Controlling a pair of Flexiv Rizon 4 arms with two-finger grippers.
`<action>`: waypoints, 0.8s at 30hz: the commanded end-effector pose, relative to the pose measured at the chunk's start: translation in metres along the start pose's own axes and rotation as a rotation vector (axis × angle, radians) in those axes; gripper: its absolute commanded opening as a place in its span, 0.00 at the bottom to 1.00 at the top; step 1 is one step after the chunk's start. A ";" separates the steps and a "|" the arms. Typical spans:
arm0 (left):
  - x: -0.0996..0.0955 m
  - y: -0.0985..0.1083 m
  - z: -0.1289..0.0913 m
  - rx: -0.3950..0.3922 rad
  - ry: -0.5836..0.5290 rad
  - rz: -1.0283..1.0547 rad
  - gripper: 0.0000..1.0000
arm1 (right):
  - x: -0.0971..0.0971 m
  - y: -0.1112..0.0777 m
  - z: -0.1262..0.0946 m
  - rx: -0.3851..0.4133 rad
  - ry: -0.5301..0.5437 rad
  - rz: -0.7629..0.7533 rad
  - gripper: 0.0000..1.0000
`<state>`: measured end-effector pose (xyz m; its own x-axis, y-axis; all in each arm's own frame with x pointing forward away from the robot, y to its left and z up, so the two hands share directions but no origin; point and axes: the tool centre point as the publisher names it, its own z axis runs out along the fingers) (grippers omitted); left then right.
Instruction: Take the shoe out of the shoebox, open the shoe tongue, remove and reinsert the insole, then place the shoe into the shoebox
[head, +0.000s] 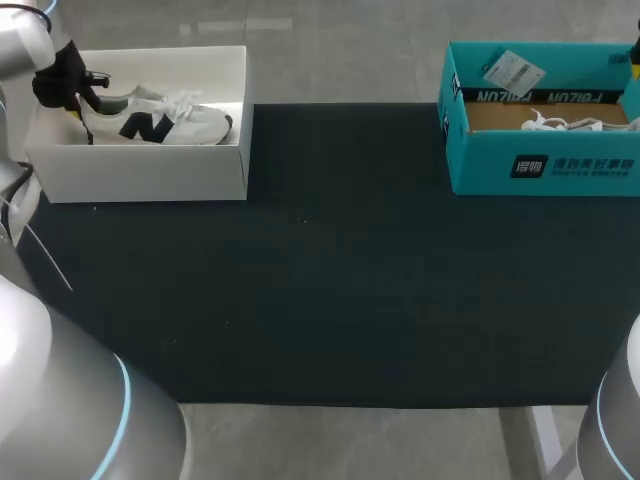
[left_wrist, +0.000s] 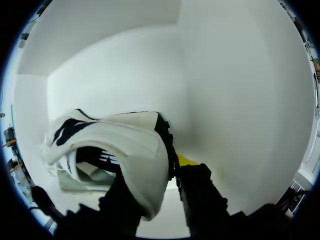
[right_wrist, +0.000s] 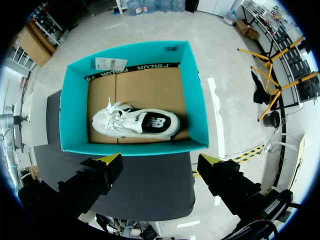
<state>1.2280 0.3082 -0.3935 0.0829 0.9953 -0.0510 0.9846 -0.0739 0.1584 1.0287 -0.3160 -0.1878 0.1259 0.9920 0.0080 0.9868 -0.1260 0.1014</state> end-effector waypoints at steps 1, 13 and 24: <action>0.003 0.016 0.000 0.297 -0.002 0.012 0.08 | 0.000 0.001 0.000 0.002 0.000 0.000 1.00; -0.002 0.014 -0.041 0.303 0.015 -0.020 0.00 | 0.000 0.001 0.000 0.002 0.000 0.000 1.00; -0.010 0.014 -0.114 0.219 -0.008 -0.085 0.00 | 0.000 0.001 0.000 0.002 0.000 0.000 1.00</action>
<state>1.2292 0.3031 -0.3146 0.0020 0.9977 -0.0678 0.9930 0.0061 0.1181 1.0287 -0.3160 -0.1878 0.1259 0.9920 0.0080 0.9868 -0.1260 0.1014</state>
